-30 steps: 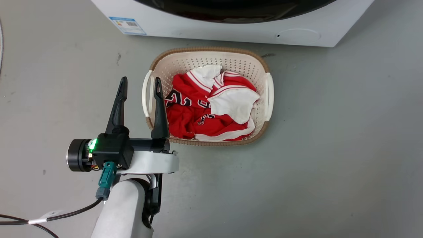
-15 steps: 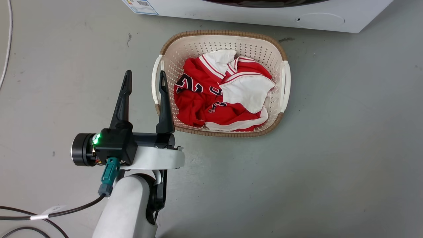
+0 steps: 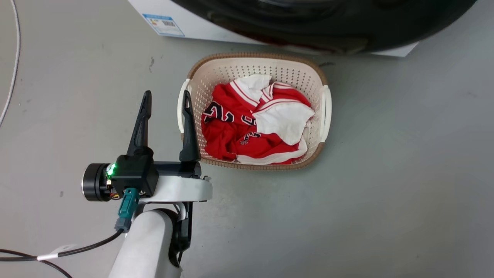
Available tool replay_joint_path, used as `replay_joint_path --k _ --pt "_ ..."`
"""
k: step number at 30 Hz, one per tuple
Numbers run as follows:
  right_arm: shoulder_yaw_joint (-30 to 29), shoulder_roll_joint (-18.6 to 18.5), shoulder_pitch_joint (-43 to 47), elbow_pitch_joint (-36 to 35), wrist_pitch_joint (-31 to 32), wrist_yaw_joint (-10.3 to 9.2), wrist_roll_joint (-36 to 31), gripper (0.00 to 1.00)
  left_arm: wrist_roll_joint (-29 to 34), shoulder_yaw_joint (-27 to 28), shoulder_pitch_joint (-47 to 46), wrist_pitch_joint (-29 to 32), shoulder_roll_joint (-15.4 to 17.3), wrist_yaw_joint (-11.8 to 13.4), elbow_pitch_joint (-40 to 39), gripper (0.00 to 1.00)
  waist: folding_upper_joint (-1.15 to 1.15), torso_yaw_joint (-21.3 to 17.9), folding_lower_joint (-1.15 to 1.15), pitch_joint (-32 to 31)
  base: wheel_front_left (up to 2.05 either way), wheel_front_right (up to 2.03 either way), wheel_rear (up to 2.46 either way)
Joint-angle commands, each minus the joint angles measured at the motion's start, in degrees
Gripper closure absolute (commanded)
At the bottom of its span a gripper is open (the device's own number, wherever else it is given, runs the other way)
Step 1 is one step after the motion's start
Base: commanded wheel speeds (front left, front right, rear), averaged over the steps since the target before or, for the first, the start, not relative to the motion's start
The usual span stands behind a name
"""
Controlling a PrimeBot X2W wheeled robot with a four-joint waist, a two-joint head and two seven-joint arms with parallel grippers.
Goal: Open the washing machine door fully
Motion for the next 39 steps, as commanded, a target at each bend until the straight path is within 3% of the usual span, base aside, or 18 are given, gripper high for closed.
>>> replay_joint_path --k 1,13,26,39 --pt "2.0 1.4 2.8 -1.2 1.6 0.12 -0.4 1.00 0.5 0.4 0.9 -0.2 0.0 -0.2 0.2 0.00 0.00 -0.7 0.00 -1.4 0.00 0.00 0.00" --pt "2.6 2.4 15.2 -9.1 4.3 0.13 2.0 1.00 1.2 1.5 3.7 -0.1 0.0 -1.0 0.8 0.00 0.00 -1.8 0.00 -7.2 0.00 0.00 0.00" --pt "7.4 8.1 30.9 -20.8 8.5 0.12 4.6 1.00 1.4 2.1 7.9 -0.1 0.0 -1.6 1.5 0.00 0.00 -2.1 0.00 -13.8 0.00 0.00 0.00" --pt "13.0 14.3 39.9 -24.2 10.4 0.13 5.9 1.00 2.0 3.0 11.6 -0.2 0.0 -2.1 2.1 0.00 0.00 -3.3 0.00 -18.7 0.00 0.00 0.00"
